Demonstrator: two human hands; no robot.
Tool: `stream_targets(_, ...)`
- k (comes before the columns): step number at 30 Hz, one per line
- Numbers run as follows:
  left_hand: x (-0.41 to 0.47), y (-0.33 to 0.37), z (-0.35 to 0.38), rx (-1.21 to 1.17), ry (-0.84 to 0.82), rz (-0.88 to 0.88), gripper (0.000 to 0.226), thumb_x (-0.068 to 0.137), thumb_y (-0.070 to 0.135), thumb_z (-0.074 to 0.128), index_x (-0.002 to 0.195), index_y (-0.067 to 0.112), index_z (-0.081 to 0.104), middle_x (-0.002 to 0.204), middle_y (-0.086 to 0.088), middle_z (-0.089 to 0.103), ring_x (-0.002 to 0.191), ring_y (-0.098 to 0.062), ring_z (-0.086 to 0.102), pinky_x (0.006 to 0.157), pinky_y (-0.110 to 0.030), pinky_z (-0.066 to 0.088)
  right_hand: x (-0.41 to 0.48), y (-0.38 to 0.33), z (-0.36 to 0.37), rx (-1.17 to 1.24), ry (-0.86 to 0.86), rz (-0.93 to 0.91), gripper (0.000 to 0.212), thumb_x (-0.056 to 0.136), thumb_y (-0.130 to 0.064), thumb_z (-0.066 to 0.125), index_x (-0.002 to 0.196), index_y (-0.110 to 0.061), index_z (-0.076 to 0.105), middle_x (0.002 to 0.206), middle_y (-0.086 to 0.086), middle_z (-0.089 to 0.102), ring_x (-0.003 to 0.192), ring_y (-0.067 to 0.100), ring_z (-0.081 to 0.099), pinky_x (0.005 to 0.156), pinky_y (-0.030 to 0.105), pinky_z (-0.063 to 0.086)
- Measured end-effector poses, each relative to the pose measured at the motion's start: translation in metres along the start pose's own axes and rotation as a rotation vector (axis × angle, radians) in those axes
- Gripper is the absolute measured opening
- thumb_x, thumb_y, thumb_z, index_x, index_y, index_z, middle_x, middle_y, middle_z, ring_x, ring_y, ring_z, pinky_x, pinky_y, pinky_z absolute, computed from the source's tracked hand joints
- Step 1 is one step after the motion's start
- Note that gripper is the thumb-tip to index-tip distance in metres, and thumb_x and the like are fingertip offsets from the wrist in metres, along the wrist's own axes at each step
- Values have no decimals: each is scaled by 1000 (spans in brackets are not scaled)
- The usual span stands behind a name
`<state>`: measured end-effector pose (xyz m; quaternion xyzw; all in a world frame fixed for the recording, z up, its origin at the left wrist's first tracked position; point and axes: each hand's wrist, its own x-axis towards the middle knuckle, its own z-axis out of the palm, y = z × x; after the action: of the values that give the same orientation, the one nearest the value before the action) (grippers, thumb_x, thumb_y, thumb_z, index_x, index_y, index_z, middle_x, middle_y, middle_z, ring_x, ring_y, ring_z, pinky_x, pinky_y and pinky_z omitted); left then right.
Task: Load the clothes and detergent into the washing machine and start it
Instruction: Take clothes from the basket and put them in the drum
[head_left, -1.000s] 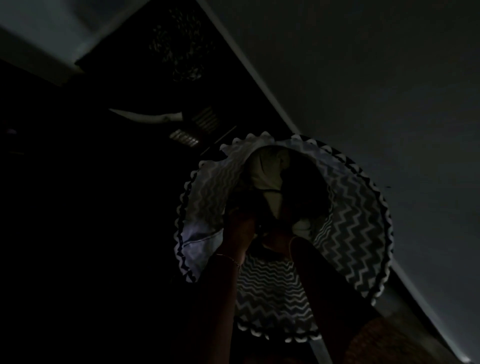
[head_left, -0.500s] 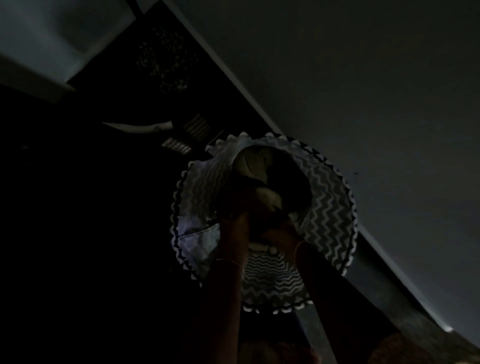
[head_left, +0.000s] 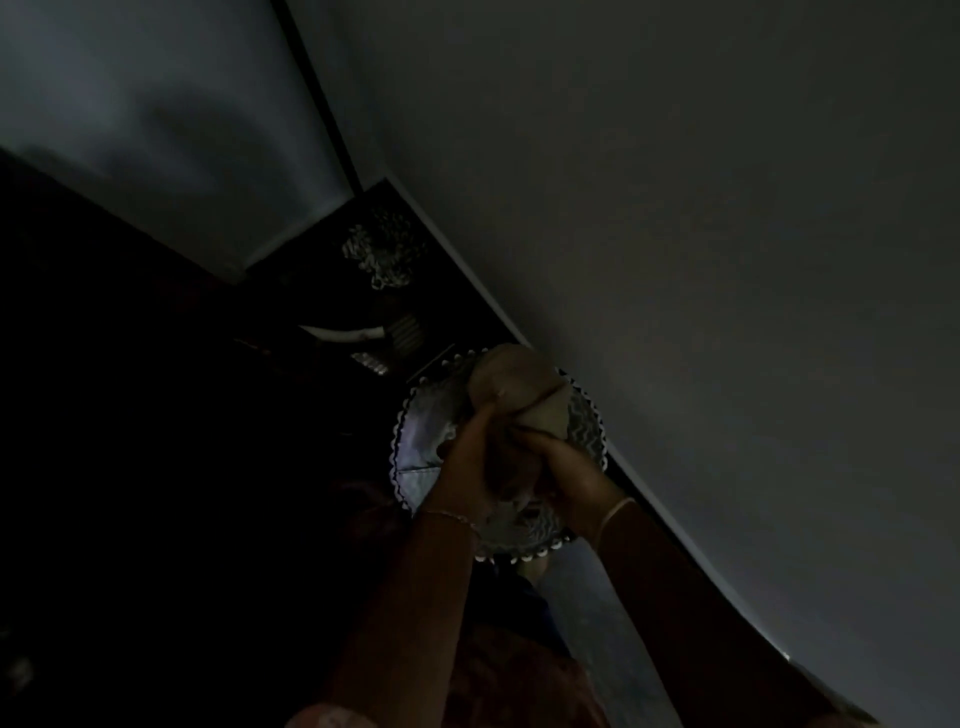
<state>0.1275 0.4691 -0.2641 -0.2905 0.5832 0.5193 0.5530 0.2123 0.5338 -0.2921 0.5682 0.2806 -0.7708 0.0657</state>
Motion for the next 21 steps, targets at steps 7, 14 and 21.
stream_targets(7,-85,25,3,26,-175,122,32,84,51,63,103,28,72,112,-9,70,97,-29,66,88,-49,51,-101,-29,32,7,-112,-141,32,83,-15,71,113,-7,66,101,15,73,80,28,73,60,32,59)
stream_targets(14,-146,39,-1,114,-294,29,73,89,62,45,144,16,39,149,-14,40,131,-37,44,107,-51,34,-165,-49,45,-110,-146,-206,41,81,-15,73,117,1,63,108,21,70,99,37,68,87,50,55)
stream_targets(21,-178,56,-12,38,-276,125,31,89,22,54,98,1,74,84,-17,72,76,-29,70,71,-35,58,-221,-60,52,-298,-322,-248,33,86,-26,69,103,2,66,71,14,62,38,9,52,37,19,42)
